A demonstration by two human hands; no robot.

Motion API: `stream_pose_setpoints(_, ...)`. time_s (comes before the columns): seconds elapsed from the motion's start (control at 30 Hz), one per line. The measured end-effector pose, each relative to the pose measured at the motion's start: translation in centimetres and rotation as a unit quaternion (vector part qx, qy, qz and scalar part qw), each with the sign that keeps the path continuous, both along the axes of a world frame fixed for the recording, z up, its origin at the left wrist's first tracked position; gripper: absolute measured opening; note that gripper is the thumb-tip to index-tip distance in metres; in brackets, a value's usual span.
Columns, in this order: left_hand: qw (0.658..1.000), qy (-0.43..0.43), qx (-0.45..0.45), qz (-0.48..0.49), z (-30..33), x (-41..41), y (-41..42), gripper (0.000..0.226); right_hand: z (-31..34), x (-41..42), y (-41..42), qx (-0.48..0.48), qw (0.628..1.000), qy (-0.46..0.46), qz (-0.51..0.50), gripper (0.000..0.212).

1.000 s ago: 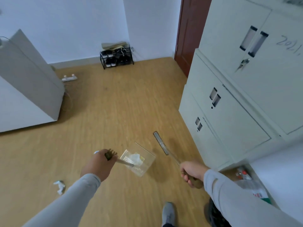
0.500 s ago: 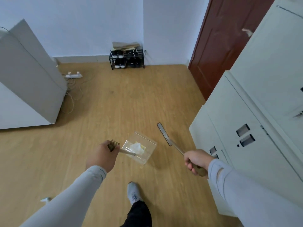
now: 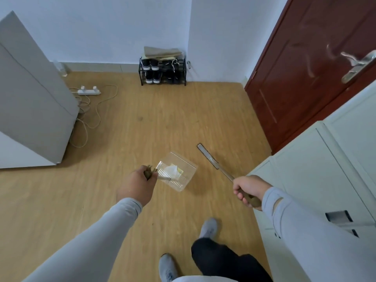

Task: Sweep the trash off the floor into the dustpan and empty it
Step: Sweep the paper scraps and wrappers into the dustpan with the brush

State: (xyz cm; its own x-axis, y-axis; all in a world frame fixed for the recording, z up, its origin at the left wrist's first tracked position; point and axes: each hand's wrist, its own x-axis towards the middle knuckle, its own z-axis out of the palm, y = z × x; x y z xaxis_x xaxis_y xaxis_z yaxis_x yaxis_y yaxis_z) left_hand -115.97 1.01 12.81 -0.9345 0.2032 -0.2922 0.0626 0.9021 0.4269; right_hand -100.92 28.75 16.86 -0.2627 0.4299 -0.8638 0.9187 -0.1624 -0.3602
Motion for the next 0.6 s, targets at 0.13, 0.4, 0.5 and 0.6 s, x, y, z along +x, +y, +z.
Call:
stream_pose_setpoints(0.13,1.000,-0.009,0.015,0.005,-0.5,-5.1,4.9,0.028,-1.5,-5.0,5.1,-0.020,1.000,-0.002,-0.012,0.020)
stream_pose_setpoints(0.4,1.000,0.000,-0.031,-0.003,-0.3,-15.6,16.9,0.028,-3.8,-15.1,18.0,-0.047,0.998,0.012,-0.044,0.017)
stream_pose_setpoints(0.5,0.999,0.000,-0.037,-0.005,-0.3,-18.8,20.1,0.029,-3.9,-18.4,21.8,-0.050,0.997,0.013,-0.049,0.017)
stream_pose_setpoints(0.6,0.999,-0.004,-0.041,0.004,-0.6,-22.0,22.1,0.028,-4.1,-21.6,24.6,-0.054,0.997,0.008,-0.053,0.016)
